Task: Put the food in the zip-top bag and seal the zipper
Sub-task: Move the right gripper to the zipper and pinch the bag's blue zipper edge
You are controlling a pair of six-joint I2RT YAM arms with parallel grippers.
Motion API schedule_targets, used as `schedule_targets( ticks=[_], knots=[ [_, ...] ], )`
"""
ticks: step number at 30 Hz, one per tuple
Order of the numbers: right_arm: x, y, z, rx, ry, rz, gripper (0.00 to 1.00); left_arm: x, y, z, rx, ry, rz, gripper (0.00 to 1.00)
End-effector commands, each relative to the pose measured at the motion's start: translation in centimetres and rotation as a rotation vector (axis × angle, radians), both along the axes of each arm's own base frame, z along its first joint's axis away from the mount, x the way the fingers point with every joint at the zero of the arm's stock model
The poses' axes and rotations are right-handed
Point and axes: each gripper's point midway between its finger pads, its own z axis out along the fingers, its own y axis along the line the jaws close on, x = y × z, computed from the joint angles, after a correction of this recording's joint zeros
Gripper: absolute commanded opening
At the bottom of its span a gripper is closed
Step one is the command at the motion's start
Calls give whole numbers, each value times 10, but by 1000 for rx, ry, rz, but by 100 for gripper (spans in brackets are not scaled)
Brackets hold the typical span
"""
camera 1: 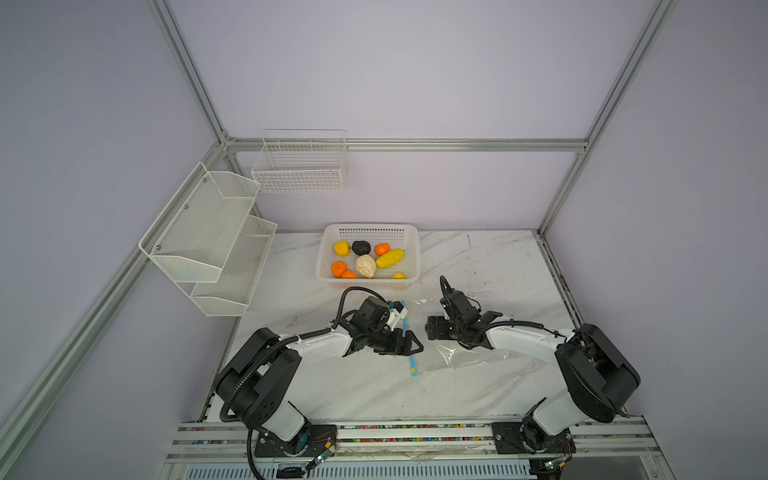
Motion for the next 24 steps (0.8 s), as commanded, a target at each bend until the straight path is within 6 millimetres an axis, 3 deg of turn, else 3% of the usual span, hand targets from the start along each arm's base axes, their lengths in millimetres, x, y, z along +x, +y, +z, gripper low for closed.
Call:
schedule_targets(
  ticks=[1,6,11,17,24],
  knots=[
    [-2,2,15,-6,3,-19,80,7,17,3,-31,-24,66,87],
    [-1,12,26,-71,-6,-58,70,23,51,-5,14,1,202,86],
    [-11,48,27,-157,-10,-32,66,43,79,4,1,11,320,84],
    [-9,78,15,-302,-17,13,69,55,90,11,-3,3,359,84],
    [-7,76,-6,-441,-8,18,72,54,97,4,4,13,375,85]
  ],
)
